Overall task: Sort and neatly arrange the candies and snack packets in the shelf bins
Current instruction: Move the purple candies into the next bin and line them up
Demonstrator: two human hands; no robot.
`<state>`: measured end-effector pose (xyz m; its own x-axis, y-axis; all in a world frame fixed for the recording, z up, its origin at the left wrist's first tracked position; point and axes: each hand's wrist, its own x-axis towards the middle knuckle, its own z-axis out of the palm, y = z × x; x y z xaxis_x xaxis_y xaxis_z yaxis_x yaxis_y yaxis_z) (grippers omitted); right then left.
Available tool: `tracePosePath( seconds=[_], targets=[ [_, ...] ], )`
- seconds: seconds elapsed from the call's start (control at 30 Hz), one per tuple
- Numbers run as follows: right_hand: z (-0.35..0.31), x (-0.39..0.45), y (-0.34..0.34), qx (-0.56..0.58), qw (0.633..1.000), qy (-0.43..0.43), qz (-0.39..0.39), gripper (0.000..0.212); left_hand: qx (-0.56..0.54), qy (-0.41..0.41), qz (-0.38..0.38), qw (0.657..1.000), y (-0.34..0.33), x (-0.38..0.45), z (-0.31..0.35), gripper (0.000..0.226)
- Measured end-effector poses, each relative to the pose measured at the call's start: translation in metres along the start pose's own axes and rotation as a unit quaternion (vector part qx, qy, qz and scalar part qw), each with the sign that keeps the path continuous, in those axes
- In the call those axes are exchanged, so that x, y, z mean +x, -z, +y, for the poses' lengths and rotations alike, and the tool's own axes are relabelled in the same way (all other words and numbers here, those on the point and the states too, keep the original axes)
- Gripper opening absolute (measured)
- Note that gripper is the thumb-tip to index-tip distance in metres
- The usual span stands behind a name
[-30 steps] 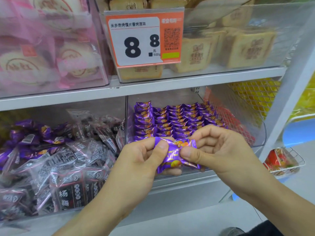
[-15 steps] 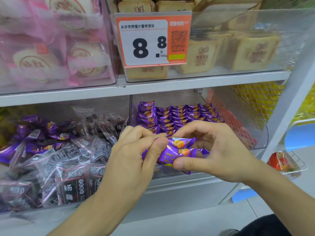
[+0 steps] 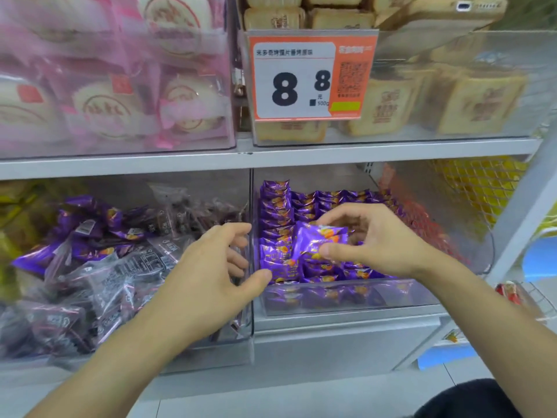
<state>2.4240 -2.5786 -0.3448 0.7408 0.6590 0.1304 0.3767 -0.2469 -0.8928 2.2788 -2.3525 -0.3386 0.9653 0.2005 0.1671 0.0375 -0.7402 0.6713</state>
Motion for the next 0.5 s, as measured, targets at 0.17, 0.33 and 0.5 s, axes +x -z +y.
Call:
tracePosePath(
  seconds=[0.17,0.33,0.5],
  targets=[
    [0.007,0.016,-0.026,-0.063,0.993,0.001,-0.099,0.034,-0.002,-0.039,-0.016,0.999,0.003,-0.003,-0.004,0.074],
    [0.011,0.021,-0.027,-0.076,0.989,-0.020,-0.127,0.035,-0.001,-0.063,0.003,0.998,-0.002,-0.008,-0.007,0.071],
    [0.009,0.022,-0.021,-0.019,0.994,-0.002,-0.104,0.034,-0.007,-0.071,0.000,0.997,-0.002,-0.009,-0.006,0.070]
  ],
)
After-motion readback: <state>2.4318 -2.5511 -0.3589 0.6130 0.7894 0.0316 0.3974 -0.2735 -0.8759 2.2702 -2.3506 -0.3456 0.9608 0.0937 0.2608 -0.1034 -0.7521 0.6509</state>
